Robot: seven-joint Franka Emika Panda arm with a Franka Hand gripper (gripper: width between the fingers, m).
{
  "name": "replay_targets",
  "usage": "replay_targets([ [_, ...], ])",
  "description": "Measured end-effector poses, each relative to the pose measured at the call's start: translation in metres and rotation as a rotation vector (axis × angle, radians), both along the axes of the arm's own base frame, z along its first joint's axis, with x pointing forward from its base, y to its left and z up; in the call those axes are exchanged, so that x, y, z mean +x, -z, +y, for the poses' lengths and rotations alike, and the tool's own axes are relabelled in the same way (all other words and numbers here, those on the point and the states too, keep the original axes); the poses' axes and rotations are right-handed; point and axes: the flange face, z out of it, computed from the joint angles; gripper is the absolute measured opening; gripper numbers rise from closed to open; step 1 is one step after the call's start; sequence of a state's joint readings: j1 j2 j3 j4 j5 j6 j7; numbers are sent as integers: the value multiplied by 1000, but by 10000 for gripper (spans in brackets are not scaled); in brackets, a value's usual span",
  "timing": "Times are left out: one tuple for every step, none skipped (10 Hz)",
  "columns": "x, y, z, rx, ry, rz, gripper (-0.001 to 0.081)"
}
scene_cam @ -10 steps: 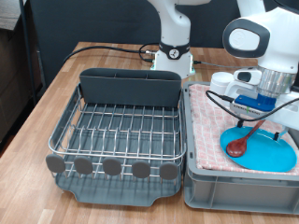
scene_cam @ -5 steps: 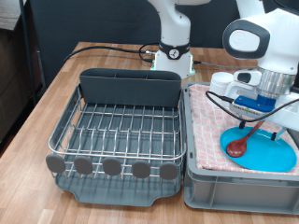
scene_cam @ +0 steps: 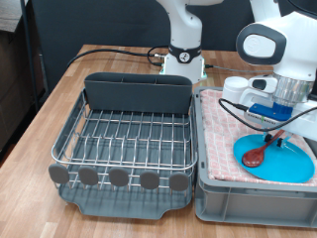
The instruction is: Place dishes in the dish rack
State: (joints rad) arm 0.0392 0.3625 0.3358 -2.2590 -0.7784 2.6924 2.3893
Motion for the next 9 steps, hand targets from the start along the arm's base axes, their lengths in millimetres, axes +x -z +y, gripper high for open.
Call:
replay_targets([
  [-1,1,1,-1,1,-2,194],
  [-1,1,2,-1,0,-3,84],
  [0,0,2,-7,0,-2,84],
  [1,-4,3,-16,-5,-6,84],
  [2,-15,3,-30,-13,-12,81],
  [3,-30,3,-45,-18,-14,81],
  [3,-46,3,-53,-20,-10,81],
  [3,-62,1,-45,-25,-4,81],
  [2,-77,-2,-36,-35,10,78],
])
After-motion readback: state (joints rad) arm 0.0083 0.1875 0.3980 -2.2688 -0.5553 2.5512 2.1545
